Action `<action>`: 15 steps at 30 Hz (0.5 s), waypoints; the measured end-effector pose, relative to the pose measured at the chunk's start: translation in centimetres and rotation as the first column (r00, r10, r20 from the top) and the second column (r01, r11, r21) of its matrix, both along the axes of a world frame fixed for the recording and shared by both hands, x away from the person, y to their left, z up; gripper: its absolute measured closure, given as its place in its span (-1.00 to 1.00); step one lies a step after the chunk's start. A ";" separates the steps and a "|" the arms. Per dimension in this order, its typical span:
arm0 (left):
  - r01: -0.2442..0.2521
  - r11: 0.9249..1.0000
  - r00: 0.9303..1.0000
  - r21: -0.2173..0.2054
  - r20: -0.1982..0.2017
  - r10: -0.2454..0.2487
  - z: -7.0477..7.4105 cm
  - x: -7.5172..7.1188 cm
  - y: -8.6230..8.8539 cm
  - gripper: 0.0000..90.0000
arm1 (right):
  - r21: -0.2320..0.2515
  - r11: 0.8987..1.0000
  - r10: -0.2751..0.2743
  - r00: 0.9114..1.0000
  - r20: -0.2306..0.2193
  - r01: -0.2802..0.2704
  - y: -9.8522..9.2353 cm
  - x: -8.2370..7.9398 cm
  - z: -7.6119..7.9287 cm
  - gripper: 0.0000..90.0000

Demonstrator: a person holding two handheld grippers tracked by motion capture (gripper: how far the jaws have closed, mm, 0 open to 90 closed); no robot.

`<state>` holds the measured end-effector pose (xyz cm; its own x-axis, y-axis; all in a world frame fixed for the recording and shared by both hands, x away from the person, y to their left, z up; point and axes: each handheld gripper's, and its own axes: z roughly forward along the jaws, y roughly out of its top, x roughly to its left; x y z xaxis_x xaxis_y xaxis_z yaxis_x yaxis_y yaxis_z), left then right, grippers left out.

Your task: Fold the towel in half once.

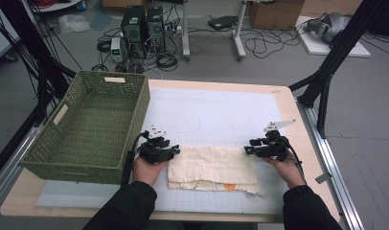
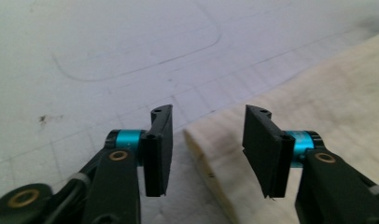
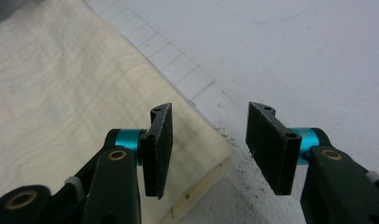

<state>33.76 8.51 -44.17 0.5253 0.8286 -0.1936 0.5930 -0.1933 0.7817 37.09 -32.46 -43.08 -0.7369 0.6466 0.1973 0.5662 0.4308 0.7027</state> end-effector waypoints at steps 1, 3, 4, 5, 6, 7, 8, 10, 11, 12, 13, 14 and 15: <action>0.010 1.000 1.000 0.006 -0.005 -0.010 -0.1 0.1 -0.1 0.17 | -0.007 1.000 0.013 1.000 -0.014 -0.013 0.1 0.1 -0.2 0.25; 0.030 0.999 0.999 0.029 -0.032 -0.029 -0.5 0.2 -0.4 0.46 | -0.037 0.998 0.054 0.998 -0.040 -0.056 0.5 0.2 -0.7 0.49; 0.025 0.999 0.999 0.041 -0.020 -0.025 -0.6 0.2 -0.5 0.59 | -0.051 0.997 0.062 0.998 -0.028 -0.064 0.6 0.1 -0.8 0.66; 0.035 0.999 0.999 0.024 -0.022 -0.034 -0.6 0.3 -0.3 0.78 | -0.045 0.994 0.097 0.995 -0.036 -0.098 0.6 0.0 -0.7 0.85; 0.021 1.000 0.999 0.011 -0.027 -0.020 -0.6 0.4 -0.3 0.85 | -0.050 0.993 0.108 0.994 -0.021 -0.109 0.8 -0.1 -0.5 0.87; 0.006 1.000 1.000 0.007 -0.018 -0.006 -0.6 0.4 -0.4 0.88 | -0.070 0.991 0.114 0.993 -0.003 -0.114 0.9 -0.1 -0.4 0.88; -0.006 1.000 1.000 0.013 -0.004 0.006 -0.5 0.5 -0.5 0.89 | -0.078 0.990 0.115 0.993 0.006 -0.114 1.0 -0.1 -0.2 0.88; -0.027 0.999 1.000 0.019 0.016 0.027 -0.2 0.8 -0.8 0.90 | -0.085 0.992 0.092 0.996 0.021 -0.090 1.0 0.3 0.2 0.88; -0.041 0.999 0.999 0.012 0.030 0.040 0.1 1.0 -0.9 0.90 | -0.086 0.994 0.076 0.997 0.026 -0.074 0.9 0.5 0.5 0.88; -0.054 0.999 0.998 0.007 0.045 0.053 0.4 1.3 -1.1 0.90 | -0.088 0.995 0.060 0.998 0.033 -0.057 0.8 0.8 0.8 0.88; -0.057 0.998 0.997 0.007 0.054 0.056 0.9 1.7 -1.2 0.90 | -0.084 0.996 0.046 0.998 0.044 -0.043 0.7 1.1 1.2 0.89; -0.067 0.998 0.995 0.002 0.070 0.067 1.3 2.1 -1.3 0.90 | -0.083 0.996 0.036 0.998 0.048 -0.032 0.5 1.3 1.6 0.89; -0.078 0.997 0.994 -0.002 0.079 0.078 1.7 2.6 -1.4 0.91 | -0.085 0.996 0.027 0.998 0.060 -0.022 0.5 1.5 2.0 0.90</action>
<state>36.35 7.08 -42.47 0.4725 0.8679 -0.1532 0.5430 -0.1497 0.8263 38.62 -31.98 -41.08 -0.7620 0.6403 0.0972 0.5117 0.5032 0.6964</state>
